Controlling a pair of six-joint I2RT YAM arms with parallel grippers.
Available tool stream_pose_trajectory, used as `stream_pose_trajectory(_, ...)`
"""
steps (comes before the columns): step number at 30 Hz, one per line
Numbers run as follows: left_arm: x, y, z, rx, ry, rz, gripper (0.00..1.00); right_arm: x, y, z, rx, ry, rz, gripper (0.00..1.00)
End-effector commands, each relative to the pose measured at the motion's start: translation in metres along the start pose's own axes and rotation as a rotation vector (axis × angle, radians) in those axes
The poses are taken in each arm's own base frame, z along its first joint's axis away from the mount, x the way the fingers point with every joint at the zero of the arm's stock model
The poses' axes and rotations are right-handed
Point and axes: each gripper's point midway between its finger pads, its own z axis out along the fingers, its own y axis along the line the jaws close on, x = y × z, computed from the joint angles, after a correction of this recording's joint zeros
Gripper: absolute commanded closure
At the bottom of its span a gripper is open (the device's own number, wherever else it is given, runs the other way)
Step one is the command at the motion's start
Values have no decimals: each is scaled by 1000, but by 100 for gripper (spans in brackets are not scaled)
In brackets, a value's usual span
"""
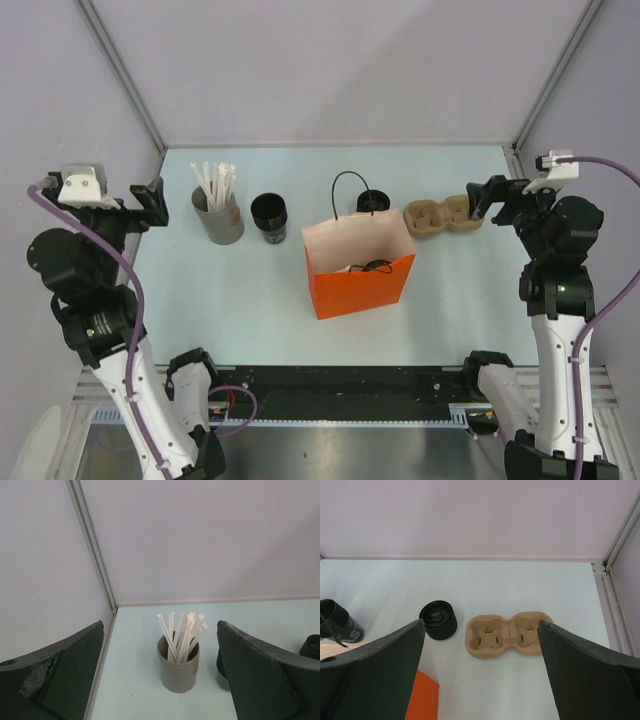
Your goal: Pack the takeout coffee
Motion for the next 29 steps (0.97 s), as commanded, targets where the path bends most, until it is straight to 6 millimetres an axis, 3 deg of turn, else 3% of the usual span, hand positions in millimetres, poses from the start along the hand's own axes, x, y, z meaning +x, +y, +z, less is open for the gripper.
stream_pose_trajectory(1, -21, -8, -14, 15, -27, 32, 0, -30, 1, -11, 33, -73, -10, 0)
stream_pose_trajectory(8, -16, -1, -14, -30, -24, 16, 0, -37, -1, -16, 55, -86, -7, 0)
stream_pose_trajectory(29, -11, -9, -13, 17, -15, 12, 0, -33, -3, -13, 59, -71, -19, 0)
